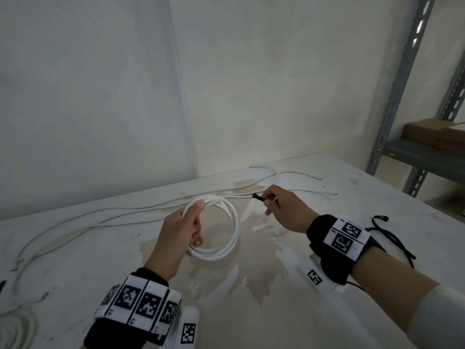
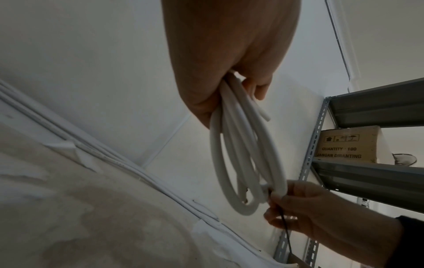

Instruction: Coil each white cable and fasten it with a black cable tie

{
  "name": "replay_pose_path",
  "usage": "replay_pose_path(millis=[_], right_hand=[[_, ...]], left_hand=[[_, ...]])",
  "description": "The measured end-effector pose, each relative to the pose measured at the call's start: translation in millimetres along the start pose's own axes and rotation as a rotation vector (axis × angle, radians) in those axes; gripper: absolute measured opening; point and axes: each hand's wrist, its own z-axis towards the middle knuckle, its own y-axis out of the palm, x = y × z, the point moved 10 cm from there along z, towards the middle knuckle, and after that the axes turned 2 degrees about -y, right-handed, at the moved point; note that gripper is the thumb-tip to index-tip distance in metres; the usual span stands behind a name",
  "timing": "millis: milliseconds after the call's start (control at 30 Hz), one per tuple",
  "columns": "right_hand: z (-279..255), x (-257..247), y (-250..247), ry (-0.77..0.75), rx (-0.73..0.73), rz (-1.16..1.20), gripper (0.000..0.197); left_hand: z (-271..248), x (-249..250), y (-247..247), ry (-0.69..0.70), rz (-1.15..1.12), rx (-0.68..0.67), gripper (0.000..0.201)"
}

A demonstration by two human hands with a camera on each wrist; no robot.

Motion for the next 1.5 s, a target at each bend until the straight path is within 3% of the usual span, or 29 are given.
replay_pose_path(millis=[300,500,633,800,1033,1200,1267,1500], right_hand=[[-7.5,-62.3,30.4,-0.121,0.106,0.373,0.022],[-22.2,-88.8,76.3,-0.132,-0.059,0.256,0.009],[-30.9,-88.3,97.1,0.009,-0.166,0.348,0.009],[-27.4,-90.9,102.8,0.105,-0.113,0.407,0.022],[-27.6,-102.6,104.4,0.083,-0.053,0.516,0.026],[-29.8,-104.3,101.8,0.064,-0.052,0.421,0.024],[-28.7,-106.7,97.0,0.045,-0.029,0.397,0.023],[-33.0,-109.8,91.6,-0.001,0.057,0.733,0.028]], left_hand=[[0.5,-3.7,-47.0,-0.004,-0.017,0.156,0.038],[-3.8,-2.6,-67.6,0.045,0.018,0.233,0.037],[-6.1,-1.4,-74.0,0.083,0.036,0.266,0.038],[-12.6,0.0,-65.1,0.128,0.042,0.240,0.037],[-18.2,7.4,-61.7,0.163,0.062,0.219,0.027],[-23.7,14.0,-61.1,0.242,0.098,0.212,0.005],[-25.3,17.2,-58.9,0.291,0.120,0.211,0.007],[-22.6,23.0,-47.1,0.265,0.105,0.153,0.015]])
